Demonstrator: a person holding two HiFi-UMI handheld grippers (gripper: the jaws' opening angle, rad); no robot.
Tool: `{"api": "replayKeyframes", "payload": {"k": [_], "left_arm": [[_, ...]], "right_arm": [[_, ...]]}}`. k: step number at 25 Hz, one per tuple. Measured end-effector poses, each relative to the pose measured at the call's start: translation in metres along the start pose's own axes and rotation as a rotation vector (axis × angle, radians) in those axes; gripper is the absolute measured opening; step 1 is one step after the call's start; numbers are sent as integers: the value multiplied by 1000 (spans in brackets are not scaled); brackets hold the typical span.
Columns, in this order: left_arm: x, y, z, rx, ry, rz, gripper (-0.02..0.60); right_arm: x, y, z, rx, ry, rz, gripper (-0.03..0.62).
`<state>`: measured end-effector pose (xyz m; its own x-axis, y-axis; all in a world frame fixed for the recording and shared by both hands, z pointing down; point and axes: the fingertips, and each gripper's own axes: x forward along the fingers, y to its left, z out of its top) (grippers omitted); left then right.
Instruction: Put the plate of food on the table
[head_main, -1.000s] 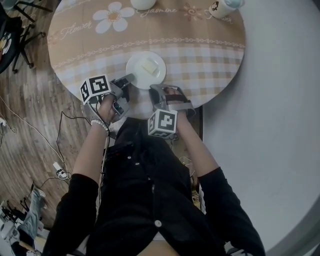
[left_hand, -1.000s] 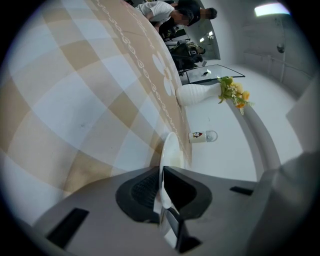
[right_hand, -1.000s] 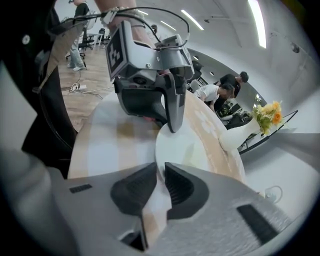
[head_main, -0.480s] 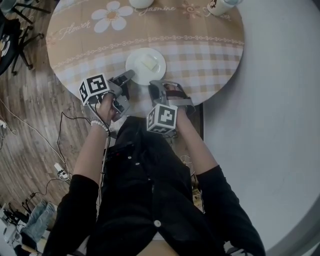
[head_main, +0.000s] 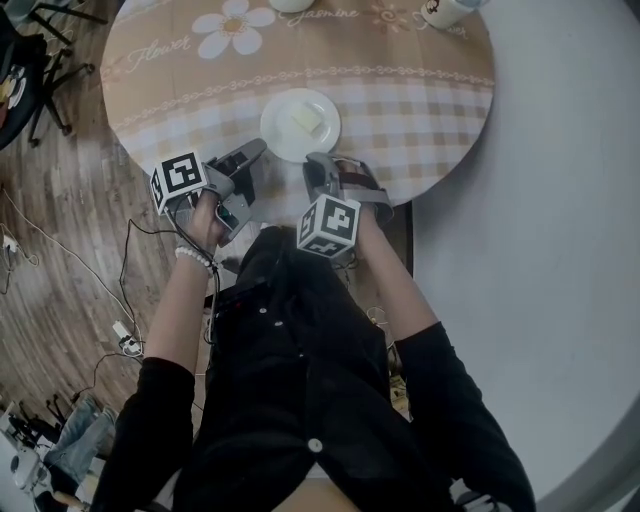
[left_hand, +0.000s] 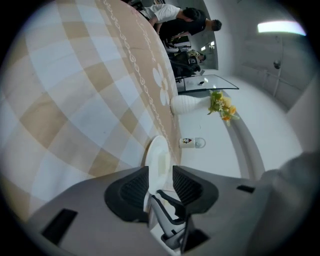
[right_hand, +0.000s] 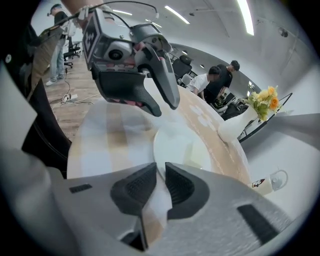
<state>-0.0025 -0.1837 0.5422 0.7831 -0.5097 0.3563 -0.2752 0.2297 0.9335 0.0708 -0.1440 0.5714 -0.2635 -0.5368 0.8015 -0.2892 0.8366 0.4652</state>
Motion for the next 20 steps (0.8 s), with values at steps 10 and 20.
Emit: {"api": "replayKeyframes", "payload": {"k": [10,20], "left_arm": [[-31,-35,4,102,-85,-15,33],[-62,-124,16,258,-181,-141,11]], "right_arm": [[-35,-32,12,379,-141,-4,47],[-119,-89,48,649,-412,-139,5]]}}
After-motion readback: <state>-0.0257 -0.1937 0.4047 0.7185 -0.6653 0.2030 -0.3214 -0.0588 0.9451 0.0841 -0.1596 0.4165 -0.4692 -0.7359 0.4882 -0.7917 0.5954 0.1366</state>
